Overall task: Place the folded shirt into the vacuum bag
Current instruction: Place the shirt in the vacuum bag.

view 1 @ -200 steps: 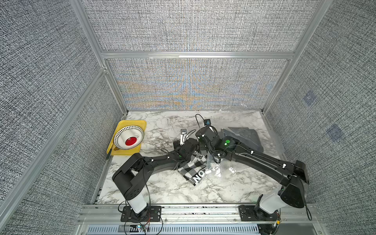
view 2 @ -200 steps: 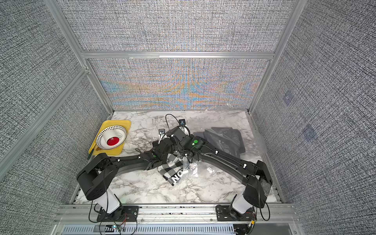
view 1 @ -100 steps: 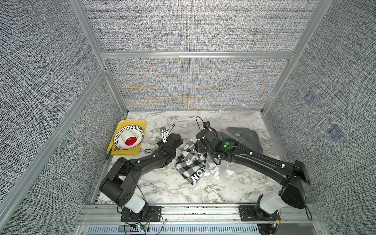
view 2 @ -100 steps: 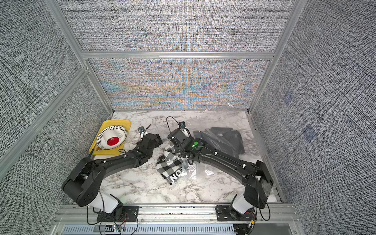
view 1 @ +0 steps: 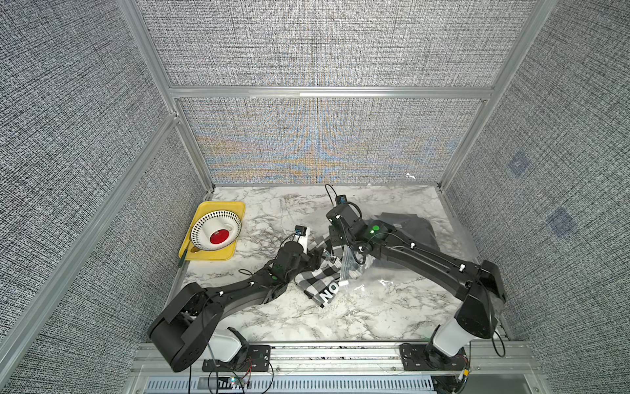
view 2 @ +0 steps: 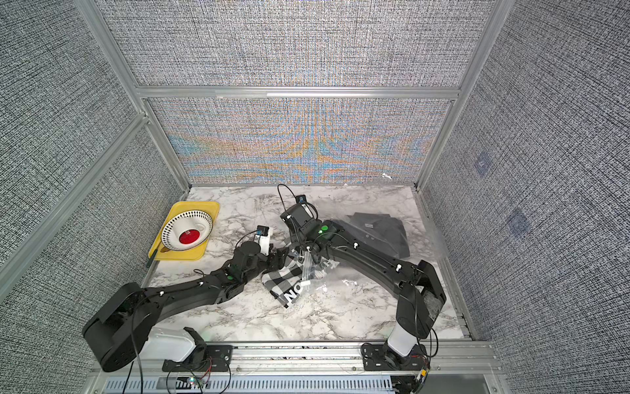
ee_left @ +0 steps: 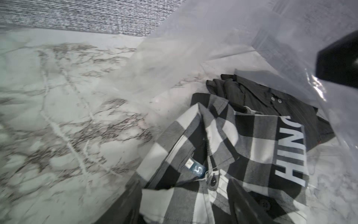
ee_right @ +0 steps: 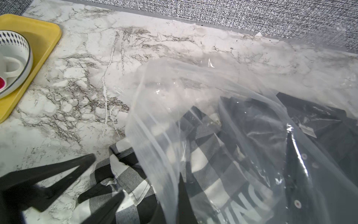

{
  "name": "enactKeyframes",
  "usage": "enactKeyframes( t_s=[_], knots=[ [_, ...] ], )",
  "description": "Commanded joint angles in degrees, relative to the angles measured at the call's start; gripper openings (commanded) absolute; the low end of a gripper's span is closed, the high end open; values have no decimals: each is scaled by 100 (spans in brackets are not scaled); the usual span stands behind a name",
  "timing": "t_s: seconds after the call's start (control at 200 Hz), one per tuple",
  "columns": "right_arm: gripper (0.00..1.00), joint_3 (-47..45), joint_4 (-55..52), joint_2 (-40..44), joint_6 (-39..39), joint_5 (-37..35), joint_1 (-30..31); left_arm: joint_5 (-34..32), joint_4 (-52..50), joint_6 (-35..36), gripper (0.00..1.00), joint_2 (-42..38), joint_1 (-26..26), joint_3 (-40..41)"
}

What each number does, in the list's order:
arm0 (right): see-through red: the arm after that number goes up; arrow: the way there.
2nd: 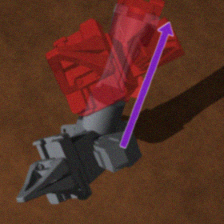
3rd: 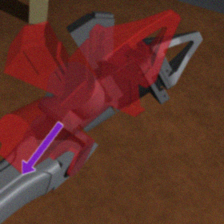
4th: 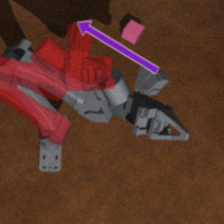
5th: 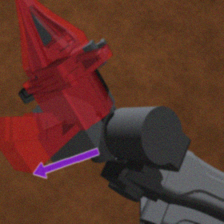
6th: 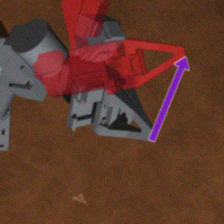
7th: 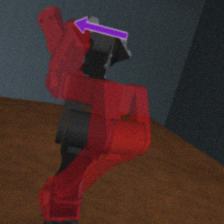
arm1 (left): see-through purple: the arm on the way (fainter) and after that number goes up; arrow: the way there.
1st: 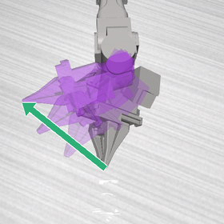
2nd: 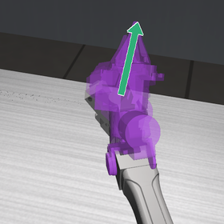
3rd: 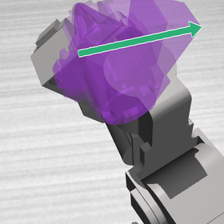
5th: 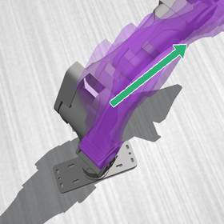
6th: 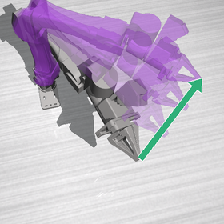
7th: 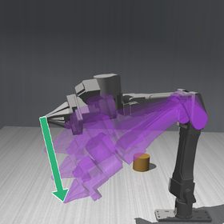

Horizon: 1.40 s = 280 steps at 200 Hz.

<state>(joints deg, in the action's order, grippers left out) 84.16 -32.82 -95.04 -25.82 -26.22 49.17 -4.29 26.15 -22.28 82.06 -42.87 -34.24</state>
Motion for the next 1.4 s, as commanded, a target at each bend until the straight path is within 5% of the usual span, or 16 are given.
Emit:
enactKeyframes(
  t_s=[0.0,0.34,0.781,0.946,1.091,1.396],
  knots=[
    [0,82,85,-6,12,216,5,430,233,379,67,438,-88,-422],
    [0,188,-114,165,-130,260,13,180,202,937,77,2166,-195,-1841],
    [0,637,-506,132,-487,-450,-32,114,1576,583,65,2473,-517,-1161],
    [0,786,-369,152,-387,-240,8,257,1407,613,58,2823,-547,-1417],
    [0,717,-142,274,-215,-267,199,-53,302,955,57,3028,-547,-2077],
    [0,368,-102,427,-212,-279,356,-1114,-1650,1669,88,3246,-547,-3173]
  ],
)
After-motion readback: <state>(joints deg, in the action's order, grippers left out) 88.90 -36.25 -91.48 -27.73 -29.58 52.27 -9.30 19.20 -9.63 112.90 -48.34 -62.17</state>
